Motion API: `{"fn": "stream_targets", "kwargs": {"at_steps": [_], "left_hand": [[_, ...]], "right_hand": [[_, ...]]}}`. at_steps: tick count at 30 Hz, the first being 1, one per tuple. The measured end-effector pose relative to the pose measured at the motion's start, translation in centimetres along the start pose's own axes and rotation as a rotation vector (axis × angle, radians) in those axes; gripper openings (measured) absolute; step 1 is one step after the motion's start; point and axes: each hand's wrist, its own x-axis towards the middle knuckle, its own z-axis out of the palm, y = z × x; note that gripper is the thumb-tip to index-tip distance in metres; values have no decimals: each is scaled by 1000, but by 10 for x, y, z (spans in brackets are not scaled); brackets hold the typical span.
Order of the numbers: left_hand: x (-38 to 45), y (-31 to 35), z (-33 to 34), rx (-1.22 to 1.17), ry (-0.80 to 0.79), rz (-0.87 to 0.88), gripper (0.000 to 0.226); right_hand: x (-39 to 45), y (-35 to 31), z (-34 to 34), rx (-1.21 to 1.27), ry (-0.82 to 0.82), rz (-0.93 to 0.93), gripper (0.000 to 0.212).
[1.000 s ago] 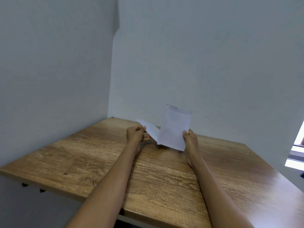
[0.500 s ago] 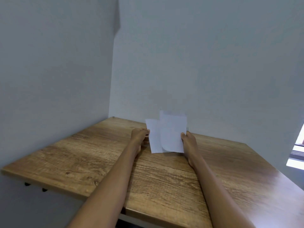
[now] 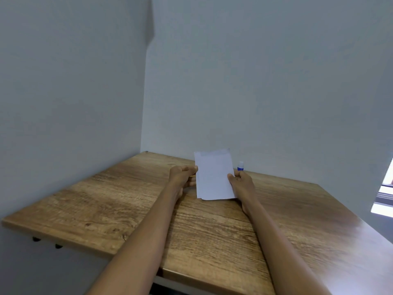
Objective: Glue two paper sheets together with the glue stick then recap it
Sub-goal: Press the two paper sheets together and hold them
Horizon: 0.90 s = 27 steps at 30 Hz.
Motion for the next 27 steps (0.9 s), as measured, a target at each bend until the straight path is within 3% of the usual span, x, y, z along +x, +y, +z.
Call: {"fn": "stream_targets", "kwargs": {"at_steps": [10,22,27], "left_hand": [[-1,1,1,2,-18,-8,22],[-4,3,1,7,-23,-12,3],[-5,4,3,24,-19,-9,14]], "right_hand": [[0,-3,3,-27,12,-4,9],[1,-1,3,-22,9,-19,10],[1,-1,3,-36,11,-18,20]]}}
